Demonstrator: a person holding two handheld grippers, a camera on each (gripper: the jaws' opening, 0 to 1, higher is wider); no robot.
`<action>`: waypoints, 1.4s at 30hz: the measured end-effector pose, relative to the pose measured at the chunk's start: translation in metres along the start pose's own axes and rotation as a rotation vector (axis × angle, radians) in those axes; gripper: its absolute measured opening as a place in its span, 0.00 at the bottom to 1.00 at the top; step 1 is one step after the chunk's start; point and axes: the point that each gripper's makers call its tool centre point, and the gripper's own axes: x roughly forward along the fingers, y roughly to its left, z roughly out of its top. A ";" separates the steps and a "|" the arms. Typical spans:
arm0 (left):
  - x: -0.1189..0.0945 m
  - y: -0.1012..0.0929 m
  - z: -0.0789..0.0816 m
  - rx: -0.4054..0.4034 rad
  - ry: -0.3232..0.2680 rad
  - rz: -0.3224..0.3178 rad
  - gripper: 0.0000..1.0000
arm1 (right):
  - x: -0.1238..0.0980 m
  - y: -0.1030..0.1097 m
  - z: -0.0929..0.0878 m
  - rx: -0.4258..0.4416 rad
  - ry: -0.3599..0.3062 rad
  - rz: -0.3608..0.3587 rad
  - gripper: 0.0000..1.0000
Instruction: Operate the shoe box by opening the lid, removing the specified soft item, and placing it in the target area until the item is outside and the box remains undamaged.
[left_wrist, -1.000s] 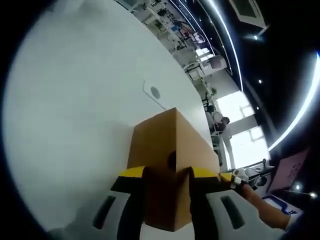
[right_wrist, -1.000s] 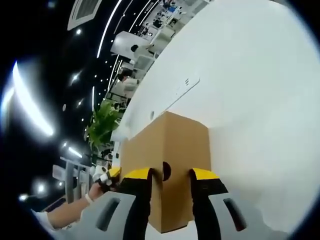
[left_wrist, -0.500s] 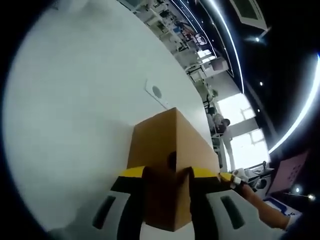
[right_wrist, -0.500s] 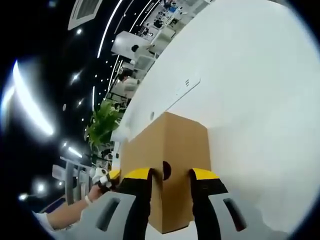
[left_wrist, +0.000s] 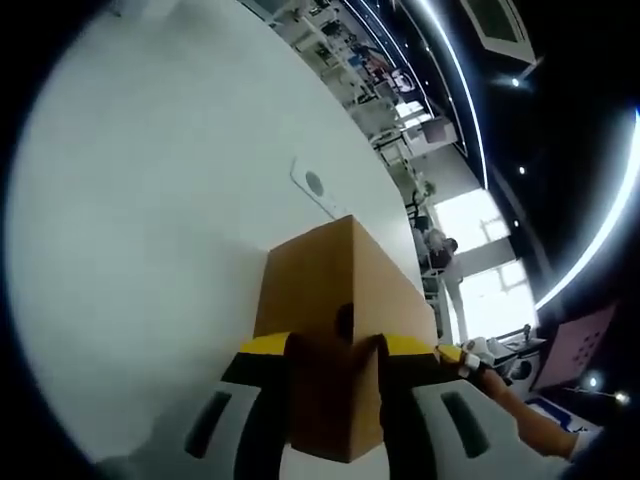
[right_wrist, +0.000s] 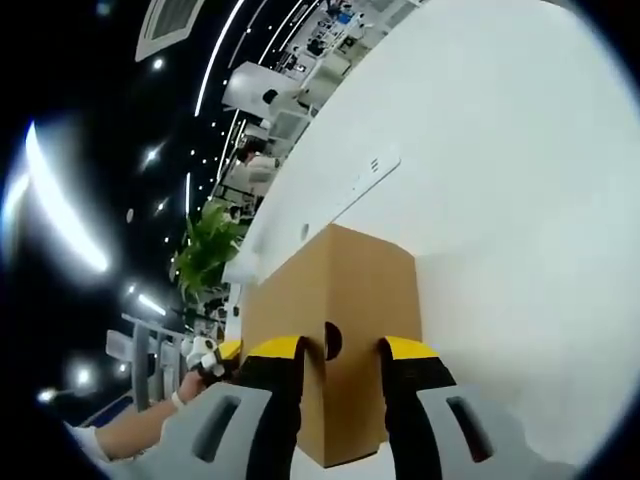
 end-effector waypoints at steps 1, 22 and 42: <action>0.000 -0.002 -0.002 0.001 0.002 0.000 0.33 | 0.000 0.000 0.000 0.001 -0.001 0.001 0.29; 0.000 0.002 0.003 -0.012 0.021 -0.009 0.33 | 0.002 -0.004 0.003 0.009 -0.010 0.008 0.30; -0.001 -0.019 -0.020 0.087 0.143 -0.026 0.56 | 0.000 0.000 -0.002 0.000 -0.014 0.007 0.30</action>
